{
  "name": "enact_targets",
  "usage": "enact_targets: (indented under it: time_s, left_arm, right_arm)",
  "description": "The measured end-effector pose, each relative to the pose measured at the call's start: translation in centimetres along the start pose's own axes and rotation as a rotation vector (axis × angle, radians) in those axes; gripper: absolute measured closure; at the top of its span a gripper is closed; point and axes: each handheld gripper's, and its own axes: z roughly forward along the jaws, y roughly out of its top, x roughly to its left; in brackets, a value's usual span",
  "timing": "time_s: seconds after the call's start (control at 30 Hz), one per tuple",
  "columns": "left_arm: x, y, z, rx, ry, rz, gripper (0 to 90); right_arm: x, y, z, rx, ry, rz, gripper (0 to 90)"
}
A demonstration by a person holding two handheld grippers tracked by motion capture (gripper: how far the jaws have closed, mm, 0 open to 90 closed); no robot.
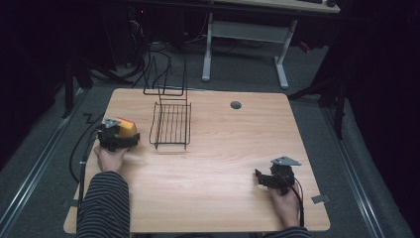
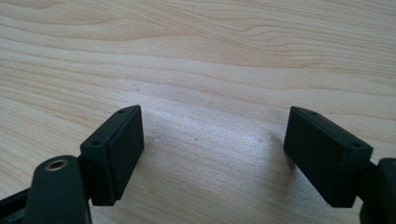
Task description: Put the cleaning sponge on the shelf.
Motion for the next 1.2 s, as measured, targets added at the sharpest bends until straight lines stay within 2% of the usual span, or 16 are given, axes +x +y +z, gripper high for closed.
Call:
enact_targets:
  time_s: [0.13, 0.17, 0.47, 0.87, 1.2]
  left_arm:
    - [0.0, -0.1, 0.1, 0.004, -0.010, 0.000, 8.3]
    - [0.0, -0.1, 0.1, 0.006, -0.011, 0.000, 12.3]
    - [-0.2, -0.1, 0.1, 0.005, -0.013, 0.022, 21.4]
    - [-0.4, 0.0, 0.0, -0.005, -0.027, 0.030, 22.9]
    - [-1.1, 0.3, -1.0, -0.007, -0.031, 0.050, 23.2]
  right_arm:
    - [0.0, 0.0, 0.0, 0.000, 0.000, 0.000, 20.3]
    - [0.0, 0.0, 0.0, 0.000, 0.000, 0.000, 20.4]
    - [0.0, 0.0, 0.0, 0.000, 0.000, 0.000, 20.4]
    - [0.0, 0.0, 0.0, 0.000, 0.000, 0.000, 20.4]
    - [0.0, 0.0, 0.0, 0.000, 0.000, 0.000, 20.4]
